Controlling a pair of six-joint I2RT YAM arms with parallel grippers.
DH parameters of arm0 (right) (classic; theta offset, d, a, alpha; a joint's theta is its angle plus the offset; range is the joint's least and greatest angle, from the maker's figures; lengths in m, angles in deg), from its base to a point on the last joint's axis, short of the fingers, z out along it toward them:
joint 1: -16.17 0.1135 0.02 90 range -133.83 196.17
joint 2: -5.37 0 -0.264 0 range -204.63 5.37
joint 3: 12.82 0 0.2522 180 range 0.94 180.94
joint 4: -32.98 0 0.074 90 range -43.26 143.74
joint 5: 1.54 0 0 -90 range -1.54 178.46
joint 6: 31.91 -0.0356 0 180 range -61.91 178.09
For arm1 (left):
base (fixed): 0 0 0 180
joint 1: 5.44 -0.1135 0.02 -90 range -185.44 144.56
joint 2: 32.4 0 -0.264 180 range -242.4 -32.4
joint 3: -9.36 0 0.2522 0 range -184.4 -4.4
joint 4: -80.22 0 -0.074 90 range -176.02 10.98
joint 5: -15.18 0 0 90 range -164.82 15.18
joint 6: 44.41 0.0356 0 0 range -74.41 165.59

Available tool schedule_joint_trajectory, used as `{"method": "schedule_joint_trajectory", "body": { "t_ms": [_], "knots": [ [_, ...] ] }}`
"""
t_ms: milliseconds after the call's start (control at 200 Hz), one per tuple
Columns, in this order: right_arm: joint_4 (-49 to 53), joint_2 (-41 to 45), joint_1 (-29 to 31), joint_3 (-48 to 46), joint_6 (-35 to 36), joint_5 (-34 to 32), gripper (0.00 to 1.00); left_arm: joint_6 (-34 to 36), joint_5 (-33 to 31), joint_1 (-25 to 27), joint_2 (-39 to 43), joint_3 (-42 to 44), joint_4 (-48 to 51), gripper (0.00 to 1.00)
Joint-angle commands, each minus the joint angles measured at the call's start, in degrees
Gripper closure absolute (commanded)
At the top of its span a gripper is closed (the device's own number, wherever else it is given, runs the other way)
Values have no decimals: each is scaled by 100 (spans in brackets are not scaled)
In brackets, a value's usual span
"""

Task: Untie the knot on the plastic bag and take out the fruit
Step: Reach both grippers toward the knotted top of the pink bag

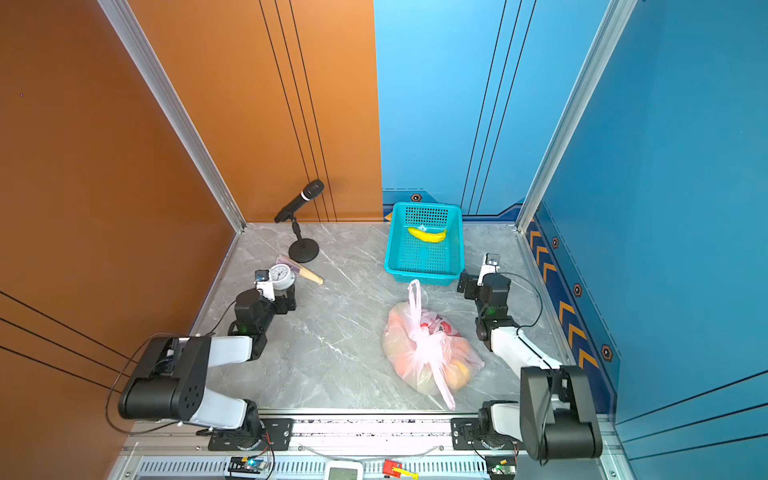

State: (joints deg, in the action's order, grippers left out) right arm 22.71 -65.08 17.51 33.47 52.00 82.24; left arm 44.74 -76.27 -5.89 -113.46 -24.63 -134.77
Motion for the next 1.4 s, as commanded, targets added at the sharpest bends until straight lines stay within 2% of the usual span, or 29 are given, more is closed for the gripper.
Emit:
{"method": "schedule_joint_trajectory", "body": {
  "t_ms": [0,90,195,265,315,420,616,746,911,1041,1161,1392],
  "knots": [
    [1862,560,-14,457,-559,10,0,-10,70,-43,763,35,622,3],
    [3058,936,2,972,-1063,-61,0,-181,263,-34,1445,-288,1815,3],
    [4719,1252,-3,1756,-1475,288,0,-533,431,92,2020,-760,3079,3],
    [5826,1416,-3,2271,-1695,568,1,-812,175,406,2287,-1181,4052,3],
    [6424,1523,-3,2576,-1776,856,3,-963,215,603,2406,-1484,4645,3],
    [7577,1780,6,3070,-1940,1483,7,-1333,260,1060,2523,-1937,5406,3],
    [9238,2144,76,3585,-2274,2535,14,-1679,-126,2562,2814,-2376,5766,3],
    [10105,2170,196,3700,-2397,2812,19,-1886,-630,3821,2723,-2733,6107,3],
    [10208,2120,499,3521,-2702,2971,26,-2148,-1410,5228,2321,-3077,6149,2],
    [9759,2166,845,3076,-3011,2893,31,-2166,-1638,5977,1729,-3458,6150,2],
    [9092,2231,1263,2573,-3368,2694,35,-2289,-1486,6290,1140,-3801,6132,5],
    [8087,2104,1708,1891,-3628,2393,38,-2542,-547,6404,135,-4242,5679,10]
  ]
}}
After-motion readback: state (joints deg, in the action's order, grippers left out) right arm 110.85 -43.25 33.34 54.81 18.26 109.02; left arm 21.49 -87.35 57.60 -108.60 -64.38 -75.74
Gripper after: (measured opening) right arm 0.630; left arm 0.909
